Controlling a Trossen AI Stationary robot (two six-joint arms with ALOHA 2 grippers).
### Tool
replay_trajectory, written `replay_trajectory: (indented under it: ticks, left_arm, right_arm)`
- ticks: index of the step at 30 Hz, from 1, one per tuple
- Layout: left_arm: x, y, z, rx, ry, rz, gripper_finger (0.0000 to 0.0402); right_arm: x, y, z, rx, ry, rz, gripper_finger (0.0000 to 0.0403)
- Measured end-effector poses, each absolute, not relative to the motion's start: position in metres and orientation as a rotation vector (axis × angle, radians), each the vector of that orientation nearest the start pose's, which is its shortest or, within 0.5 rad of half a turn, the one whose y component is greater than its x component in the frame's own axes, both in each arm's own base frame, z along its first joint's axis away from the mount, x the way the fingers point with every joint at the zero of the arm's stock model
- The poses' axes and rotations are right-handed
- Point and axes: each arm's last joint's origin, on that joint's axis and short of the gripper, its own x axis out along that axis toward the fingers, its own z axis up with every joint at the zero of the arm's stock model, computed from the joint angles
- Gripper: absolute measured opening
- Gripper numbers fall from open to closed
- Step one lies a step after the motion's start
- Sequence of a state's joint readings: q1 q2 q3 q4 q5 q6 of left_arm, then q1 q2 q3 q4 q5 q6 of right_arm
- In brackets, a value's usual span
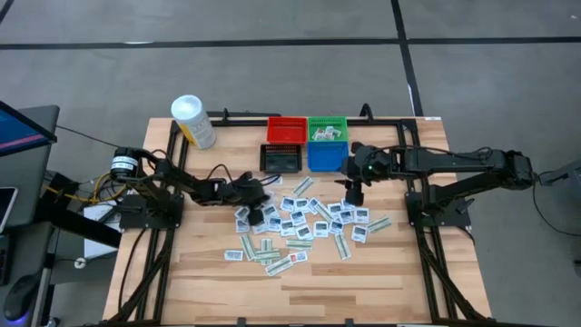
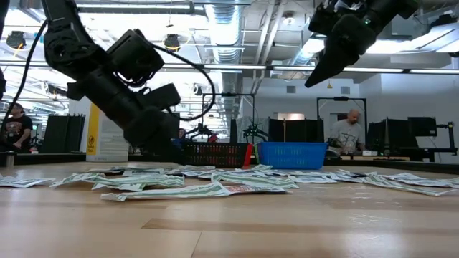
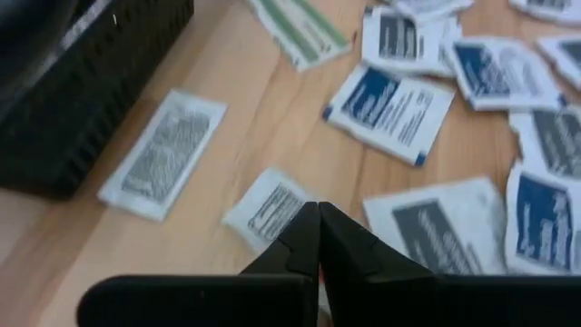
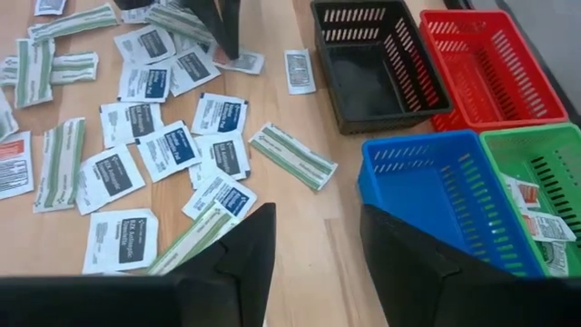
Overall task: Pick & Place First Aid Supplies
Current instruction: Put the ointment pack into the green basket
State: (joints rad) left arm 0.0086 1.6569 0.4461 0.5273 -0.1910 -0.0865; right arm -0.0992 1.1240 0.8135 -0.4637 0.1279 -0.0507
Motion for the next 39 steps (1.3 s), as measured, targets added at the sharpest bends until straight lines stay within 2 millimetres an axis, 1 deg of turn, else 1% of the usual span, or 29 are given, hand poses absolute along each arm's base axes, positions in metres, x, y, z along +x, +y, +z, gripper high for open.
replay_trajectory:
  ticks: [8, 13, 17, 25, 29, 31, 34, 39]
  left_arm:
    - [0.263, 0.008, 0.101, -0.021, 0.65, 0.22, 0.0006]
    - [0.263, 0.008, 0.101, -0.012, 0.65, 0.224, 0.0019]
    - [0.263, 0.008, 0.101, 0.04, 0.655, 0.223, 0.005]
    - [0.263, 0.008, 0.101, 0.039, 0.653, 0.227, 0.0151]
    - [0.263, 0.008, 0.1, 0.033, 0.671, 0.23, 0.019]
    - [0.261, 0.01, 0.098, 0.014, 0.698, 0.241, 0.0201]
    - [0.259, 0.015, 0.097, -0.031, 0.714, 0.275, 0.0206]
    - [0.258, 0.023, 0.097, -0.059, 0.713, 0.307, 0.0196]
  right_arm:
    - [0.225, -0.024, 0.256, -0.045, 0.779, -0.196, 0.0154]
    - [0.225, -0.024, 0.256, -0.038, 0.779, -0.199, 0.0154]
    - [0.225, -0.024, 0.256, -0.038, 0.778, -0.199, 0.0154]
    - [0.225, -0.024, 0.256, -0.038, 0.778, -0.198, 0.0154]
    - [0.225, -0.024, 0.256, -0.038, 0.778, -0.198, 0.0154]
    - [0.225, -0.024, 0.256, -0.038, 0.778, -0.198, 0.0154]
    - [0.225, -0.024, 0.256, -0.038, 0.778, -0.198, 0.0154]
    - [0.225, -0.024, 0.256, -0.038, 0.778, -0.198, 0.0154]
